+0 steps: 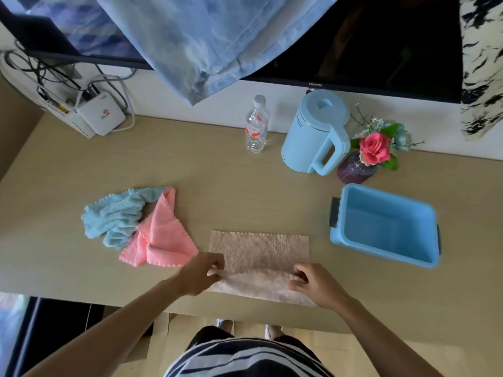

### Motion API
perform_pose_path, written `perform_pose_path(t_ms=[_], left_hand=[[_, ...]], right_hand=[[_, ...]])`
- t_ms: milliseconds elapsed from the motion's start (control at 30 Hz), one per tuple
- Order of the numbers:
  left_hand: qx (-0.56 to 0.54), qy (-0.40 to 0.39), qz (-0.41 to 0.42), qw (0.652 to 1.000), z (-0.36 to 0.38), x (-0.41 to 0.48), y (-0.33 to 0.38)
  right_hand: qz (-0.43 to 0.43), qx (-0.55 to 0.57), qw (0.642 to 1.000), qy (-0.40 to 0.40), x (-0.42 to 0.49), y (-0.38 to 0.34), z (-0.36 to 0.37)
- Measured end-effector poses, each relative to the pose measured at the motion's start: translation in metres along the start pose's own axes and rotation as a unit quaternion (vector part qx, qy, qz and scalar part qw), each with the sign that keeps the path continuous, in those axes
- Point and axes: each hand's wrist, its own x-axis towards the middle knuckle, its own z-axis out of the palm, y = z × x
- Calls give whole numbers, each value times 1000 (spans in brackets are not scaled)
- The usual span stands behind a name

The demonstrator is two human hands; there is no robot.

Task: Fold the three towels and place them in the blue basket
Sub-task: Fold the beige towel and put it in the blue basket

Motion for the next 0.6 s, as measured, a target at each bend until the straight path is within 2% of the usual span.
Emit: perform_pose_path(t_ms=[133,300,600], left_hand=[[-40,68,-41,996,0,16,0],[-40,130,-82,987,-5,39,-3],[-37,161,-122,979,-5,61,-15]], right_hand=[[17,16,1000,21,16,3,-9],[15,16,998,65,40,-3,-24],[57,-22,991,122,74,3,-18]])
